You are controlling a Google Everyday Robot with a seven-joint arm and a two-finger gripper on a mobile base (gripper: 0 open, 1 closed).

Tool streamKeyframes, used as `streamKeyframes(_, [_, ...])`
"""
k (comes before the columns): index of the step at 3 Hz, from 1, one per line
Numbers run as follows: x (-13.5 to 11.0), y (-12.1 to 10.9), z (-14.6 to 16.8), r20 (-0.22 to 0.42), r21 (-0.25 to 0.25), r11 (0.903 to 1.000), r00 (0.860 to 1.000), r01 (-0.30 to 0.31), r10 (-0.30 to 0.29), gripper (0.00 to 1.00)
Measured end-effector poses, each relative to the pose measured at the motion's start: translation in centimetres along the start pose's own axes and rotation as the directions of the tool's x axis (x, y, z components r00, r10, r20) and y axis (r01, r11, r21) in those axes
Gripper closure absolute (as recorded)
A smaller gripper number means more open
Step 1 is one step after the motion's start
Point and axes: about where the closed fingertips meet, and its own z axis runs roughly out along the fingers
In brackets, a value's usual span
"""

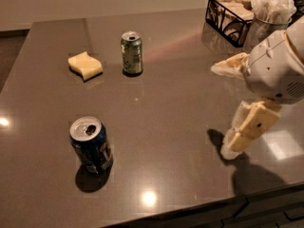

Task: Knock pepsi can over

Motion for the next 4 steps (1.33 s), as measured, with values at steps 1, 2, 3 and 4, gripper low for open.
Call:
streamKeyframes(1, [-3.9,2.7,2.7,0.159,-0.028,0.9994,0.987,0.020,-0.015,0.00])
streamKeyframes(2, [-7.4,4.1,4.9,0.268,-0.055,0.9981,0.963,0.029,-0.014,0.00])
streamKeyframes(3, [-10.1,4.6,7.2,0.325,-0.089,0.9955,0.946,0.031,-0.001,0.00])
streamKeyframes(4, [-12.2,4.7,9.5,0.344,-0.116,0.9926,0.939,0.034,0.008,0.00])
